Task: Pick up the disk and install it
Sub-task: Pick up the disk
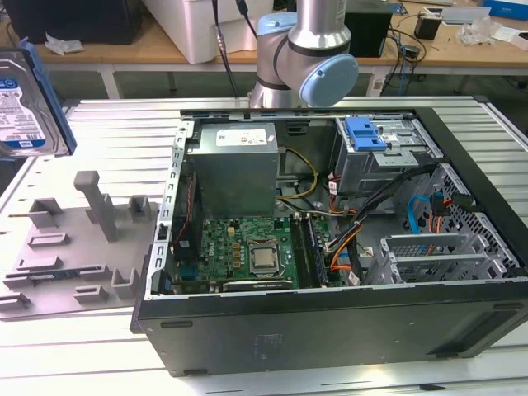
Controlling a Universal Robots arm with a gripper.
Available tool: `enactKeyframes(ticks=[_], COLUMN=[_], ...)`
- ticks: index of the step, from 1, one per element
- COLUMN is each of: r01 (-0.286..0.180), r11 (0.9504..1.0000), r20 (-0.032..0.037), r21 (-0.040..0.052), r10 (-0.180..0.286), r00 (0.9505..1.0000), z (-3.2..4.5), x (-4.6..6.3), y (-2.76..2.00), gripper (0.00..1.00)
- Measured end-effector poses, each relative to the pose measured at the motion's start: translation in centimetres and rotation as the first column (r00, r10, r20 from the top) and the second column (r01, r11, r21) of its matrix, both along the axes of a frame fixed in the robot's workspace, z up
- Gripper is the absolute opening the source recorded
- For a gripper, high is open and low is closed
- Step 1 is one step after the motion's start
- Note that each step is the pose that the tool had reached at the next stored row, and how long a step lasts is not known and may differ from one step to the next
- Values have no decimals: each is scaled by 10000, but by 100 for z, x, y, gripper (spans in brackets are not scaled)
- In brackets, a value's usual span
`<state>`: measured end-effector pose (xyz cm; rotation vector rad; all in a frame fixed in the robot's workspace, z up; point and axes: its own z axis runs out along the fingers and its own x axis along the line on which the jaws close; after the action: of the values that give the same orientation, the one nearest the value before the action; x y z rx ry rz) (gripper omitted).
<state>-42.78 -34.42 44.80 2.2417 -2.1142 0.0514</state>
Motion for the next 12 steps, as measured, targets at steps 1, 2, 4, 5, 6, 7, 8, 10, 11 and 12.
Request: enactKeyframes(ticks=[1,2,4,5,6,7,8,10,11,12], r01=[-1,0,0,-1,0,-1,-1,0,0,0], r11=[10000,10000,10000,10000,10000,10000,10000,10000,10000,10000], r20=[-1,-1,-2,-1,-1,-1,-2,-1,-1,-1], r21=[0,-1,-1,-1,-1,0,-1,-1,-1,-1], r10=[1,0,0,1,0,1,1,0,0,0], r00=[10000,10000,10000,10000,10000,10000,10000,10000,10000,10000], z=[13,27,55,68,83,96,114,139,159,176], x=[0,0,0,0,0,0,0,0,0,0], y=[0,0,0,0,0,0,-1,0,0,0], gripper=[37,37,37,37,37,37,37,37,37,37])
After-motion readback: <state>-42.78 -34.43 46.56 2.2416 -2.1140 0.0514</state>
